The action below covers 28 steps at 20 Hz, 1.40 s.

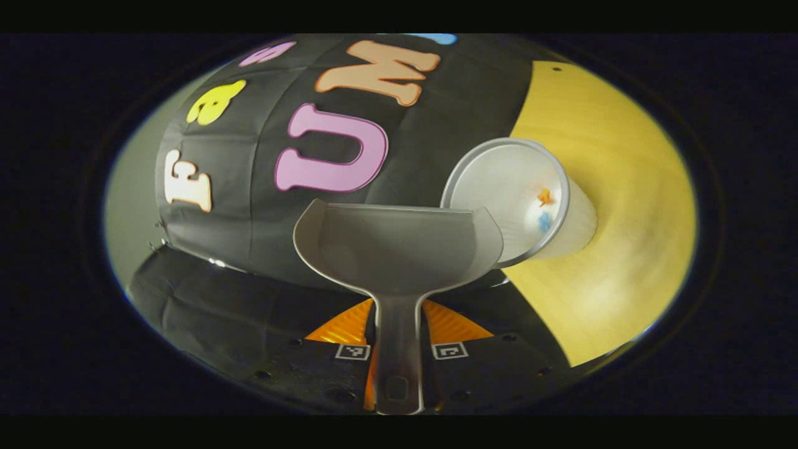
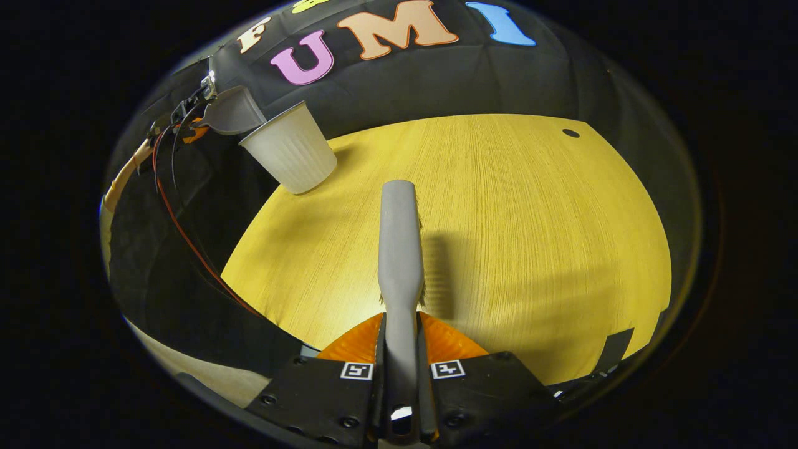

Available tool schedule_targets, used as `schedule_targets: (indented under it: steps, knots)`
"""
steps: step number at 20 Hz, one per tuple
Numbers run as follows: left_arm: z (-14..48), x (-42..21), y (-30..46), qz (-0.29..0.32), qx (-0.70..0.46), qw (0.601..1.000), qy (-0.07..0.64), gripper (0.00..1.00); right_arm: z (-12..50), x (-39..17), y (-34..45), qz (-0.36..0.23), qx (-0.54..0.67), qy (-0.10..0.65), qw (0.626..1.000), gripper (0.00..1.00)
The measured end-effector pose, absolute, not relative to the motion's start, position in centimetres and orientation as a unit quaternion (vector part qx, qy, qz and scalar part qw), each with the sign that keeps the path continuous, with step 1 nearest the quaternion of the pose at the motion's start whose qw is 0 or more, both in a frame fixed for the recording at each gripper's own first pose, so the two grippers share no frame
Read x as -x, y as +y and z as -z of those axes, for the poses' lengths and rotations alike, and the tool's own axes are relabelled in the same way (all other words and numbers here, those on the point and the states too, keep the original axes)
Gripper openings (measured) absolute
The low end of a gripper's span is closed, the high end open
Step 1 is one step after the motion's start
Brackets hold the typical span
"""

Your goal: Pick up the small broom and dustpan from the desktop, sweep the trash into the dustpan with the broom, and then empty the trash into the garbage bin.

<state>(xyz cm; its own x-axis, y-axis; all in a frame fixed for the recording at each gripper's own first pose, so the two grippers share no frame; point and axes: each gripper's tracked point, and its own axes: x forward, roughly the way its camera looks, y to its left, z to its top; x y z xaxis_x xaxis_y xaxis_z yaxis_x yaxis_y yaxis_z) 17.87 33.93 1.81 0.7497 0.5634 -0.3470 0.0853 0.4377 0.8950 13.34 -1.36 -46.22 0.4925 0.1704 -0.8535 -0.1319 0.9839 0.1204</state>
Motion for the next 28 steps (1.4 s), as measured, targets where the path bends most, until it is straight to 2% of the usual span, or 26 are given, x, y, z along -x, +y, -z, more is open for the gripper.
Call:
schedule_targets:
  steps: [4,6,7,8,10,15,17,21,28]
  knots:
    - [-0.1,-17.3,31.0,-0.162,-0.338,0.888,0.265,0.19,46.2,-13.3,-1.4,-0.087,-0.017,0.498,0.863,0.18]
    - [0.7,-17.6,28.5,-0.158,-0.246,0.929,0.228,0.24,46.1,-13.4,-1.4,-0.087,-0.020,0.494,0.865,0.18]
    - [0.9,-18.0,26.8,-0.145,-0.210,0.944,0.211,0.19,46.0,-13.4,-1.4,-0.085,-0.023,0.494,0.865,0.18]
    - [1.4,-18.0,24.8,-0.131,-0.180,0.954,0.200,0.24,45.8,-13.4,-1.3,-0.082,-0.026,0.490,0.867,0.18]
    - [2.2,-17.6,20.4,-0.097,-0.139,0.968,0.187,0.23,45.2,-13.6,-1.2,-0.077,-0.035,0.478,0.874,0.18]
    - [3.3,-15.4,8.1,0.032,-0.013,0.980,0.197,0.24,43.6,-14.2,-1.1,-0.044,-0.055,0.443,0.894,0.18]
    - [4.6,-14.9,4.6,0.063,-0.002,0.977,0.201,0.22,43.7,-14.3,-1.2,-0.038,-0.052,0.439,0.896,0.18]
    - [11.2,-13.4,3.0,0.046,-0.053,0.968,0.242,0.22,44.1,-14.5,-1.1,-0.027,-0.048,0.439,0.897,0.18]
    - [26.4,-7.0,0.0,0.019,0.008,0.929,0.370,0.23,45.8,-13.9,-1.1,0.006,-0.043,0.469,0.882,0.18]
